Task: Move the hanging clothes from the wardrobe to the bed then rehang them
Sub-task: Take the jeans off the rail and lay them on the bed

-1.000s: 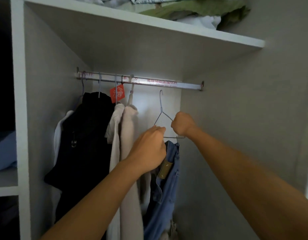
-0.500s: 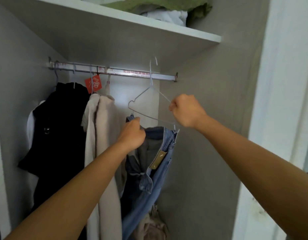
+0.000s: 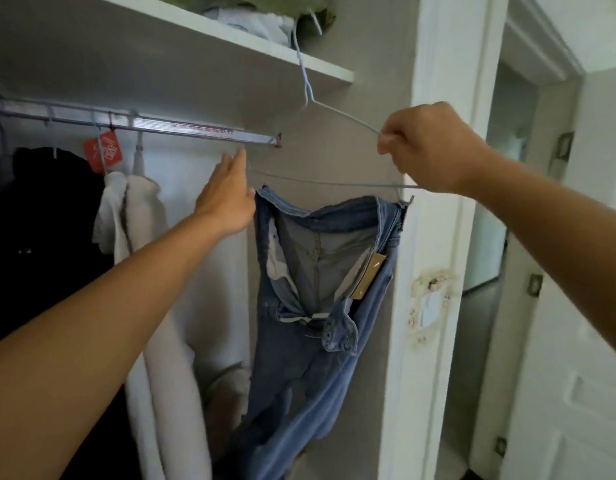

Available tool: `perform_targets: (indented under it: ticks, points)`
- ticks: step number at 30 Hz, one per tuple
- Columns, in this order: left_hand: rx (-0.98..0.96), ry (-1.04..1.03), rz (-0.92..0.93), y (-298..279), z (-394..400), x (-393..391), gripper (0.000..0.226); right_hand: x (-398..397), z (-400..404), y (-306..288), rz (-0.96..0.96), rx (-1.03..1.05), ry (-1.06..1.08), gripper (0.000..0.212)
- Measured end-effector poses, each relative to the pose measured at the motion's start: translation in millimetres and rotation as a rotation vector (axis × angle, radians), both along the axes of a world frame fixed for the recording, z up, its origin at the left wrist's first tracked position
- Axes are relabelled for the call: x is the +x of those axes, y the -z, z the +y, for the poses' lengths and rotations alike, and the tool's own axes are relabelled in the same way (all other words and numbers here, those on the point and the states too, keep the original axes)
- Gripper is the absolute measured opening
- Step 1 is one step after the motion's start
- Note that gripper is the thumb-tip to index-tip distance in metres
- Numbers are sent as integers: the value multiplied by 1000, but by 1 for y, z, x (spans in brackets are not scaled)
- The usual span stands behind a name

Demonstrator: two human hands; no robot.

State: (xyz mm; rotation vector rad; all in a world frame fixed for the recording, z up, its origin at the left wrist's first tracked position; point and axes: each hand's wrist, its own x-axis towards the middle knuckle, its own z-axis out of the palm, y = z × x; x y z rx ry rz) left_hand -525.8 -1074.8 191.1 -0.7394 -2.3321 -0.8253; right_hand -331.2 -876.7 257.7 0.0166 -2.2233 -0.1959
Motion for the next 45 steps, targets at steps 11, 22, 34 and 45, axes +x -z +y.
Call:
perform_targets:
  ticks: [11,22,34,45]
  points:
    - [62,279,71,-24,63,85,79,185,6,2,56,-97,282,27]
    - [230,784,258,-22,191,253,40,420,25,14,226,-218,631,20]
    - [115,1245,120,38,327,559,23,734,35,82,130,-333,1080,21]
    - [65,1674,-4,114,405,844,19,953,8,146,190,-478,1476,21]
